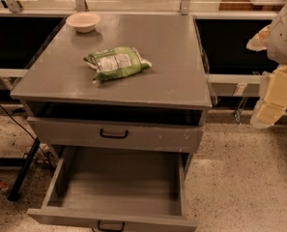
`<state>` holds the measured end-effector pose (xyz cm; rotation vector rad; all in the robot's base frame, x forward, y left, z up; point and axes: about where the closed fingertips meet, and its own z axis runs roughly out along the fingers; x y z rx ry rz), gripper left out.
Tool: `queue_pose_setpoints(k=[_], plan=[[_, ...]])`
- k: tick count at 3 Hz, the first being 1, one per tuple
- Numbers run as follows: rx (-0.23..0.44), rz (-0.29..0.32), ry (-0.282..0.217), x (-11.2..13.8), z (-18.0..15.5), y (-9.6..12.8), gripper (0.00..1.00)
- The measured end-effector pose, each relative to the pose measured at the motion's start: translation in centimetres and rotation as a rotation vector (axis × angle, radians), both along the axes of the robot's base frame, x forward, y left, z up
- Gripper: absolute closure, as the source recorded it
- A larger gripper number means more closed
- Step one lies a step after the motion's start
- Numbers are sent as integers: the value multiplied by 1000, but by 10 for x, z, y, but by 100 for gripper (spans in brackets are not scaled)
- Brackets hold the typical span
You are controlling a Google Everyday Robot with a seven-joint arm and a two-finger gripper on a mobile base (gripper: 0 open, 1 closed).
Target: Place green jalapeno chip bag into middle drawer
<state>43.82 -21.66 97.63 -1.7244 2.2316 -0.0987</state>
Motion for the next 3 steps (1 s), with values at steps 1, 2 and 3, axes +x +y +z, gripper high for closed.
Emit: queue_pose_setpoints(k=[1, 2, 3], plan=[[0, 0, 0, 0, 0, 0, 0], [21, -19, -42, 16, -2, 5, 0], [49, -16, -99, 60, -4, 16, 0]])
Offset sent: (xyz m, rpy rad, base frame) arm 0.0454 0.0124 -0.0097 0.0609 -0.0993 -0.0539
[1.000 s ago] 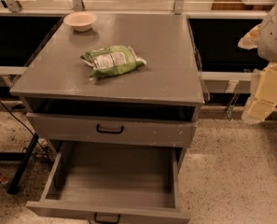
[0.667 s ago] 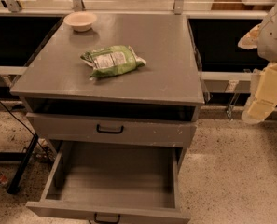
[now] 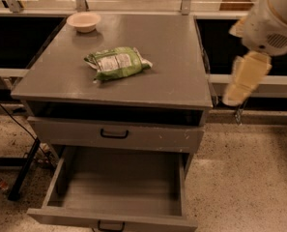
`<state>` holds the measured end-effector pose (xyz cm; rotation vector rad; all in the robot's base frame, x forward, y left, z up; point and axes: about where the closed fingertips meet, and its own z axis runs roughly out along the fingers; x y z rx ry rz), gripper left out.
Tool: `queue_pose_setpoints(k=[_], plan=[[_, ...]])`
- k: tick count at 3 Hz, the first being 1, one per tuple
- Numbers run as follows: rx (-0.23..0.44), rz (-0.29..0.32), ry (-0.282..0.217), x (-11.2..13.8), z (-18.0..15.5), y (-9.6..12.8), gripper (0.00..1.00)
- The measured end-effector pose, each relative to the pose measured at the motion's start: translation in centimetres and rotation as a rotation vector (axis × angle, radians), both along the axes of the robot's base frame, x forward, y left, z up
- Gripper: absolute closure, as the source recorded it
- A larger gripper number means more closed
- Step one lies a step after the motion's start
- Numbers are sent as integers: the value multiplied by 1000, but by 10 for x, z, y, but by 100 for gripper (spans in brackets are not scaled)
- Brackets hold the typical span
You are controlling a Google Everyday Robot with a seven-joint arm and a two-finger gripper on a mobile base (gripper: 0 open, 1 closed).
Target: Place green jalapeno chip bag into middle drawer
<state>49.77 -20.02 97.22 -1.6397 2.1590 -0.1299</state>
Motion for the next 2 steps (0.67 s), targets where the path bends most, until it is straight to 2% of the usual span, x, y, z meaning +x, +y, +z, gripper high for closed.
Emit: queue_pose_setpoints(k=[1, 2], plan=[[58, 73, -47, 85, -4, 39, 0], [58, 73, -47, 85, -4, 39, 0]])
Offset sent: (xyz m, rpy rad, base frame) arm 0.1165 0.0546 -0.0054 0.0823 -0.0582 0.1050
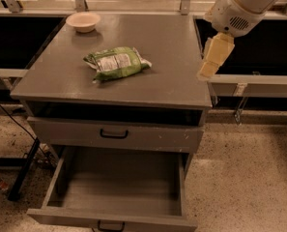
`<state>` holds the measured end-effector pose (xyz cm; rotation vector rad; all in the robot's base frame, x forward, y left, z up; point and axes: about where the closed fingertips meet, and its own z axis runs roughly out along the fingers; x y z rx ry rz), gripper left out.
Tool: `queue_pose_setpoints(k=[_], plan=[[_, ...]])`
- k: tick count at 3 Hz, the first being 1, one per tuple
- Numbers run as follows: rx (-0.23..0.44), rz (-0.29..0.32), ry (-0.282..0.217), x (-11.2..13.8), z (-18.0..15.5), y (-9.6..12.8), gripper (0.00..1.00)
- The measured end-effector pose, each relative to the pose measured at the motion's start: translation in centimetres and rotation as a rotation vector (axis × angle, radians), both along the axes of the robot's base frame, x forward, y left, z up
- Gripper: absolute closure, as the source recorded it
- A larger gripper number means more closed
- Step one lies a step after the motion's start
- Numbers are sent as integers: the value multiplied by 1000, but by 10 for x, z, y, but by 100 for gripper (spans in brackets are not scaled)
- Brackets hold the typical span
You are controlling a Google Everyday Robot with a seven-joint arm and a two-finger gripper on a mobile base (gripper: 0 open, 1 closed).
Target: Place green jalapeno chip bag into middle drawer
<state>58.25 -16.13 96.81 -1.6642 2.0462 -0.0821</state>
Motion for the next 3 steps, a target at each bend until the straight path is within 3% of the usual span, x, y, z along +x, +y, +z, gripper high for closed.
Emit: queue_pose_setpoints(k=[1, 2, 3], plan=[[94, 27, 0, 2, -4, 3, 0], [301, 117, -18, 18, -16, -1, 0], [517, 216, 8, 21, -13, 16, 0]])
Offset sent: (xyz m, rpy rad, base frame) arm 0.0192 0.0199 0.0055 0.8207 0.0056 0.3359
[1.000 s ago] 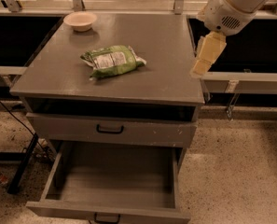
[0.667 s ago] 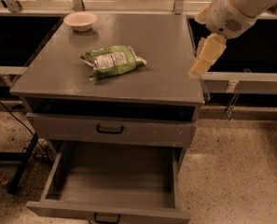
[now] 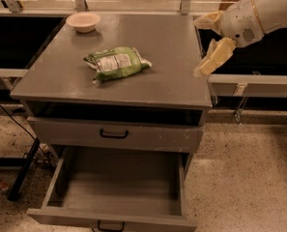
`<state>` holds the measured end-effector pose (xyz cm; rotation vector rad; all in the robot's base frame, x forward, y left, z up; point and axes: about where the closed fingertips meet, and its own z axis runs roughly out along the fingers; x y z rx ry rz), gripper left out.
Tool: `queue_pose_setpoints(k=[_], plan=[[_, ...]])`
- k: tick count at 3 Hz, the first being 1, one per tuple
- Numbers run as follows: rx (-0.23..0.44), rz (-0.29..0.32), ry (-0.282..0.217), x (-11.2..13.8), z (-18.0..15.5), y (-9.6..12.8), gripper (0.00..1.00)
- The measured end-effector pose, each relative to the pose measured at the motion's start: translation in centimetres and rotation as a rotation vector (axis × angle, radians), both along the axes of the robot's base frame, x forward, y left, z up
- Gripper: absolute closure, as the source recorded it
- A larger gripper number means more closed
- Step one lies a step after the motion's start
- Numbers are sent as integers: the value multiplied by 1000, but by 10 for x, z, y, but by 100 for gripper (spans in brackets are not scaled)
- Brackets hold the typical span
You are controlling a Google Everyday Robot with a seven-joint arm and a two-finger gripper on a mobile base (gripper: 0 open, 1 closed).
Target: Place green jalapeno chip bag into middle drawer
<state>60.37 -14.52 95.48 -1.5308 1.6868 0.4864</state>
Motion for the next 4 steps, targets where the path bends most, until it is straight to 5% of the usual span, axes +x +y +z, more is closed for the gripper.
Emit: queue_pose_setpoints(k=[2, 4], plan=[[29, 11, 6, 0, 2, 7, 0], [69, -48, 14, 40, -5, 21, 0]])
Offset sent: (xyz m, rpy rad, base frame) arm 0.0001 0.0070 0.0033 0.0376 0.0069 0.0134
